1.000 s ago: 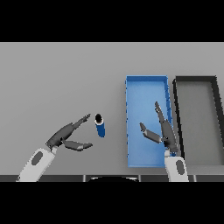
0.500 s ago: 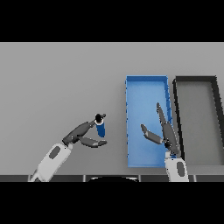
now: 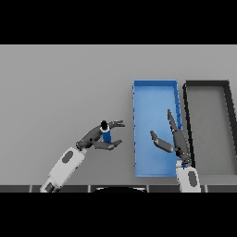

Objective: Pick up the blue pipe and place it into the blue bin.

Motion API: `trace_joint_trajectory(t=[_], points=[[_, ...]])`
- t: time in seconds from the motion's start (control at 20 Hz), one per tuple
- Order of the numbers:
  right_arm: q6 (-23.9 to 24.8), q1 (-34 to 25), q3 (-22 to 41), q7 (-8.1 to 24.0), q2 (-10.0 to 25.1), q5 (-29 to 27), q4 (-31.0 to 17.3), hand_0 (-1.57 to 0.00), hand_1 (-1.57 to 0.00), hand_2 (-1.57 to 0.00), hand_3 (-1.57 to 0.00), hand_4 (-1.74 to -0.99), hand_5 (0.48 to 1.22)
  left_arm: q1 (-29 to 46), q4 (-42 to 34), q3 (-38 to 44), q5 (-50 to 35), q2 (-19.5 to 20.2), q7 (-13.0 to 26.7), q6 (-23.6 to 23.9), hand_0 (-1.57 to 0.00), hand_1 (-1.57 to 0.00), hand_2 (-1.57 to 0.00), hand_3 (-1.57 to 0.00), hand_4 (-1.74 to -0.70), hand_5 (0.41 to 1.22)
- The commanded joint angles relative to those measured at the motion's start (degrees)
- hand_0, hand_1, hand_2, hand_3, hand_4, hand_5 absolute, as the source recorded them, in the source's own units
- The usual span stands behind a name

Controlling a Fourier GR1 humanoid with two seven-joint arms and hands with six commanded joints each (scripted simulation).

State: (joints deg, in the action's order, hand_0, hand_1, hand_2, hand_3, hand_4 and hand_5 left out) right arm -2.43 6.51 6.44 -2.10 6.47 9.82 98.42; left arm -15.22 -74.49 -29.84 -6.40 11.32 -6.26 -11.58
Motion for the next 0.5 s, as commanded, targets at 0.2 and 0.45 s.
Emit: trace_joint_trajectory(t=[0.2, 0.45], points=[[-0.30, -0.77, -0.33, 0.14, -0.08, -0.75, -0.51, 0.00, 0.00, 0.00, 0.00, -1.196, 0.604, 0.69, 0.76, -0.95, -0.18, -1.44, -2.93, -1.12, -1.02, -1.11, -1.14, -1.10, -1.57, 1.034], [-0.44, -0.90, -0.71, 0.13, 0.30, -1.08, -0.53, 0.00, 0.00, 0.00, 0.00, -1.192, 0.602, 1.54, -0.23, -2.49, 1.05, -1.69, -6.35, 1.81, -1.39, -1.42, -1.43, -1.35, -1.68, 1.160]])
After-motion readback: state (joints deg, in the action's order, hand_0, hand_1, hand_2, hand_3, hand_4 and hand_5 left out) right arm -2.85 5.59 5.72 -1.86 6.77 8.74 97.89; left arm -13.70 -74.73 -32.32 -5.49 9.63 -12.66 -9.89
